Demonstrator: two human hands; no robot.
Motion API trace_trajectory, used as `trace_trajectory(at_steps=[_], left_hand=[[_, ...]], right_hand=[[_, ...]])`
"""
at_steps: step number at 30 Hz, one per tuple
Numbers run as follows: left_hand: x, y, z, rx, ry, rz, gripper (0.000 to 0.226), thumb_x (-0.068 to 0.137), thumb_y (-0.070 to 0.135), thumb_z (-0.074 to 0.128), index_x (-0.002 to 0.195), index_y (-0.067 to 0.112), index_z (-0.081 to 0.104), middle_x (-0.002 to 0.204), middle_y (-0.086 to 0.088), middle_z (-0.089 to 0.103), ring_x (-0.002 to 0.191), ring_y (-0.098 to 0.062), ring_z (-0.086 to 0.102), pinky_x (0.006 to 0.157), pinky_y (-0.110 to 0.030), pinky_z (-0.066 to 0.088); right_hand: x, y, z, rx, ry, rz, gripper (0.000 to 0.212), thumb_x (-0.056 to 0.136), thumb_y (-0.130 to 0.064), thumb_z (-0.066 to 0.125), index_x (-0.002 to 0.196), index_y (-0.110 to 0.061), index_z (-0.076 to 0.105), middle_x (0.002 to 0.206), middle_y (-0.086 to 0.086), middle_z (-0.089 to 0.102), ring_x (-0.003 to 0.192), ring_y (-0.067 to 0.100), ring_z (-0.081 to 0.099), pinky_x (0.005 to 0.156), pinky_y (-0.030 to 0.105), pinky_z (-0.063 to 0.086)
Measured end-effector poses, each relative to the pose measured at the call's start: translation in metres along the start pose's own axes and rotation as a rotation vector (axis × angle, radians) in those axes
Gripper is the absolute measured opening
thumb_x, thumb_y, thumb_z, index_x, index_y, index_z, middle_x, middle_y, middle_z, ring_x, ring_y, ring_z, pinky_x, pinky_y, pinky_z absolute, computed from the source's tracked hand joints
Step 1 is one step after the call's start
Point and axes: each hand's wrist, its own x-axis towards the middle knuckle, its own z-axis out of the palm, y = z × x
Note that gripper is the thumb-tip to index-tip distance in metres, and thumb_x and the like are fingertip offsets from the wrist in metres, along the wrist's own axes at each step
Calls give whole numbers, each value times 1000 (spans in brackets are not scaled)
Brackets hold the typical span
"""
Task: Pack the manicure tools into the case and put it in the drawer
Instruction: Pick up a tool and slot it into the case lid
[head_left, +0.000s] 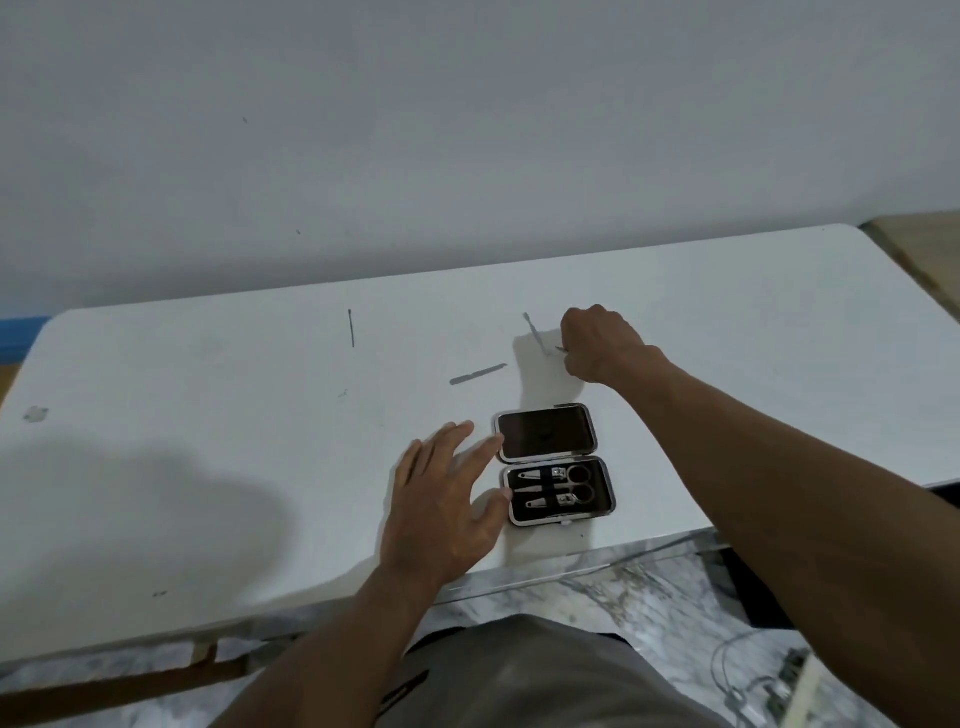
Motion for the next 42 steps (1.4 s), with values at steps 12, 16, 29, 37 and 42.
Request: trace_trajectory(at_steps=[12,16,29,37,42], left_hand=[[4,0,1,51,-29,-26,58,86,56,48,140,37,47,147,3,44,139,-18,36,116,-44,19],[2,-2,4,67,-5,-10,59,86,58,44,140,36,47,147,2,45,138,-18,37,116,-45,21],[1,-4,5,84,23,19,55,89,54,48,141,35,45,147,1,45,138,-19,36,117,-45,21],[0,-3,6,93,33,13,53,91,51,52,141,35,45,148,3,43,139,-17,35,117,-41,18],[0,-1,5,90,47,15,53,90,50,52,140,34,47,147,2,45,138,-17,36,116,-41,19]], right_hand=[[-71,17,1,315,-42,-137,20,79,-7,57,96,-13,67,104,6,68,96,27,62,79,31,49],[-89,22,14,329,-1,-195,19,82,-10,58,96,-14,71,100,4,72,94,26,64,82,33,51],[-86,20,25,191,35,-236,12,82,-21,67,93,-19,71,97,7,73,95,29,63,81,39,53],[-85,22,26,217,33,-278,9,79,-18,68,87,-19,70,90,6,73,86,29,63,75,35,51],[-78,20,26,224,15,-290,10,78,-18,69,87,-22,71,87,4,73,84,25,63,72,30,48]])
